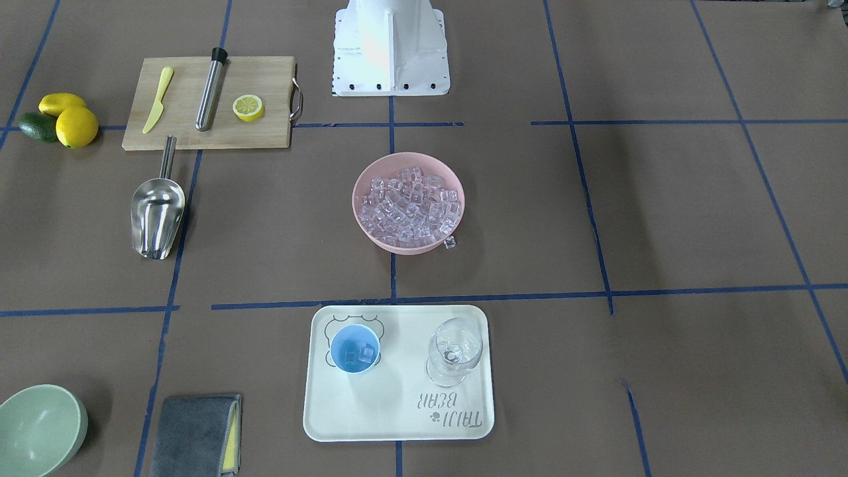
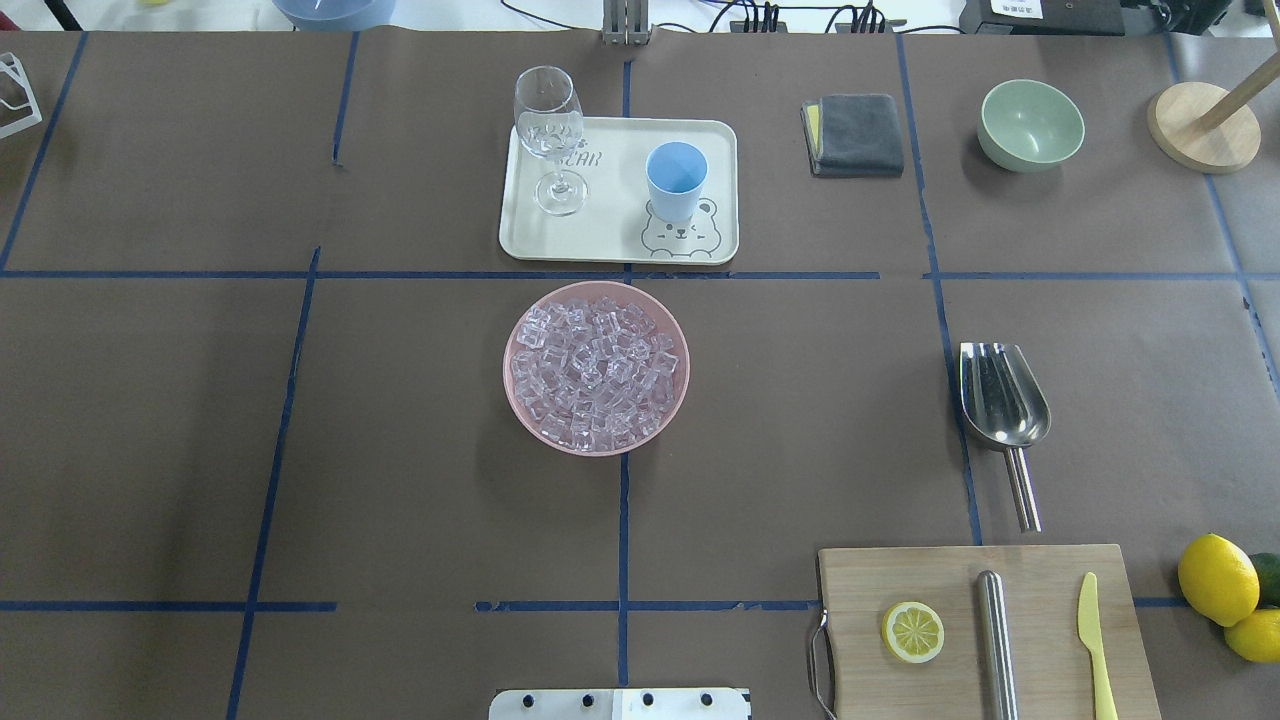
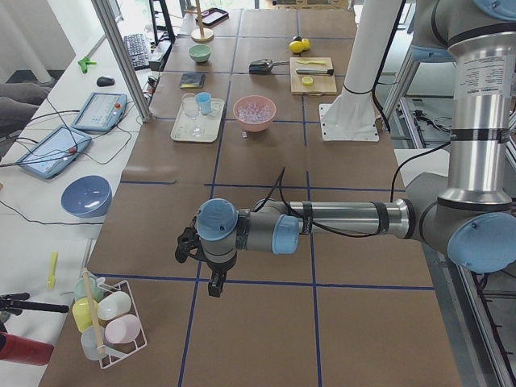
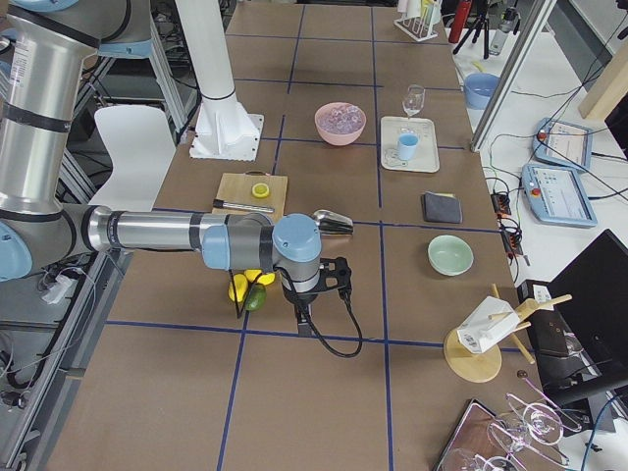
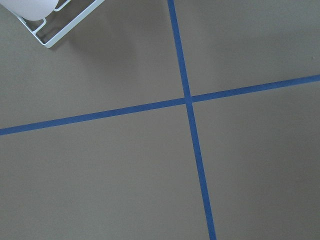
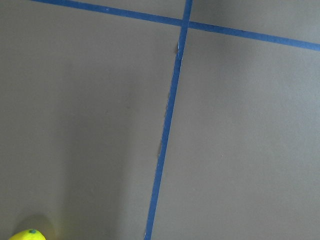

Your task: Put ice in cup with scoop

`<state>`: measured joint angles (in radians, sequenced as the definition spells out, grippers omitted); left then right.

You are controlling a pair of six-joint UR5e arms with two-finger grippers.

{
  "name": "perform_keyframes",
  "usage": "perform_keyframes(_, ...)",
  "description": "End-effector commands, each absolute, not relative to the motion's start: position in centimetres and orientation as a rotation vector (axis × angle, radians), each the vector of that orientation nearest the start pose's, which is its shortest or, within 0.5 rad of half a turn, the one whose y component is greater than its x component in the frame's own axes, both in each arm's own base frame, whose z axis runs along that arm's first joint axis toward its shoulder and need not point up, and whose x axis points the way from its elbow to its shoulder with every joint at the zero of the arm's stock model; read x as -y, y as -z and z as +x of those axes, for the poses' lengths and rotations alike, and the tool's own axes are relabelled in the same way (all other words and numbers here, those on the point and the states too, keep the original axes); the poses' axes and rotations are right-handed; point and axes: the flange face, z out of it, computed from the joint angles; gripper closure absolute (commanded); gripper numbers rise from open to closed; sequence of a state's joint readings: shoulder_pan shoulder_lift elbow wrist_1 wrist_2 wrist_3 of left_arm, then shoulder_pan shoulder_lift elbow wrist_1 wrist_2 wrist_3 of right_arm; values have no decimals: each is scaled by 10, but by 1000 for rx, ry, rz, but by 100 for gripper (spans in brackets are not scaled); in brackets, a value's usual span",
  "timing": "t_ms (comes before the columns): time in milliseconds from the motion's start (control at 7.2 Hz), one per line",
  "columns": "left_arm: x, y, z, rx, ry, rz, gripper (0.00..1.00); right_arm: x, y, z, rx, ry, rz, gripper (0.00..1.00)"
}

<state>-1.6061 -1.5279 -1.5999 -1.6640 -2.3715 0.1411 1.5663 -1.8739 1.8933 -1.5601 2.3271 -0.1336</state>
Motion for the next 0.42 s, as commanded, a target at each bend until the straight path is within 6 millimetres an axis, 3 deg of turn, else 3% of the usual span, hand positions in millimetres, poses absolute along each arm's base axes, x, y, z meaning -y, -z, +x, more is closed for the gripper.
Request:
perform_keyframes(0, 476, -652, -79, -791, -133, 147, 0, 368, -630, 63, 753, 143, 78, 0)
perform_keyframes(278, 476, -653, -79, -791, -132, 146, 0, 367, -631, 63, 754, 145, 76, 0)
